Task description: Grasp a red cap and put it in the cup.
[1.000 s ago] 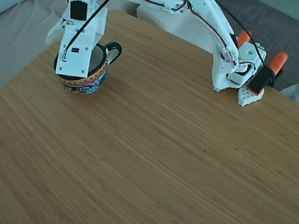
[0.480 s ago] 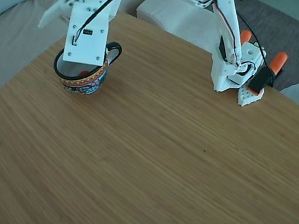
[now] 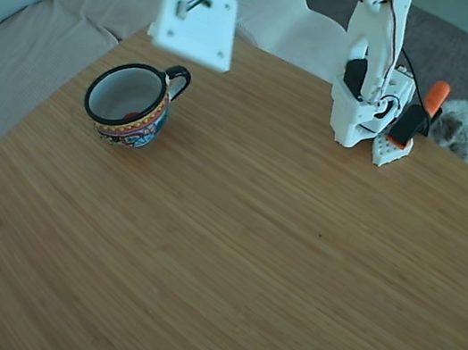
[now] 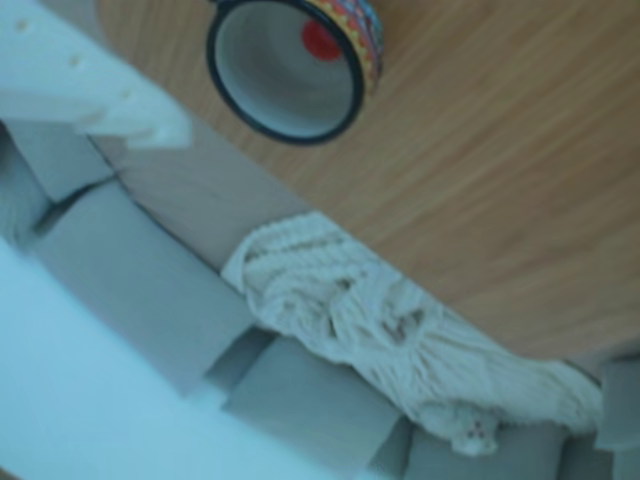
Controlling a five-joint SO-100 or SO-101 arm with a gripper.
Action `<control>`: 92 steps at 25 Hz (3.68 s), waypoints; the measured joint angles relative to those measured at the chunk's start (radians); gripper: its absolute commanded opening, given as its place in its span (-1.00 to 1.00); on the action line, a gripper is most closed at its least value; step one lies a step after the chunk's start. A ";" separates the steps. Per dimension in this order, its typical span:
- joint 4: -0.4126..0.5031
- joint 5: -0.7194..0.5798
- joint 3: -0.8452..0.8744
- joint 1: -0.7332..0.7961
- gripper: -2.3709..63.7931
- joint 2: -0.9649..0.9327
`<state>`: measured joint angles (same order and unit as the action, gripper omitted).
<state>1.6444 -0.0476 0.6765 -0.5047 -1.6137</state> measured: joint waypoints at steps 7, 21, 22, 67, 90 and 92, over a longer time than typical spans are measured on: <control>0.000 0.000 0.097 0.101 0.68 -0.173; 0.002 0.000 0.382 0.181 0.68 -0.419; 0.002 0.000 0.405 0.190 0.68 -0.446; -0.709 -0.003 1.878 0.310 -0.77 -1.046; -0.709 -0.003 2.123 0.362 -0.94 -1.355; -0.709 -0.003 2.123 0.367 -0.94 -1.355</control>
<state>0.9357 -0.0506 2.7995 -0.1381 -2.9683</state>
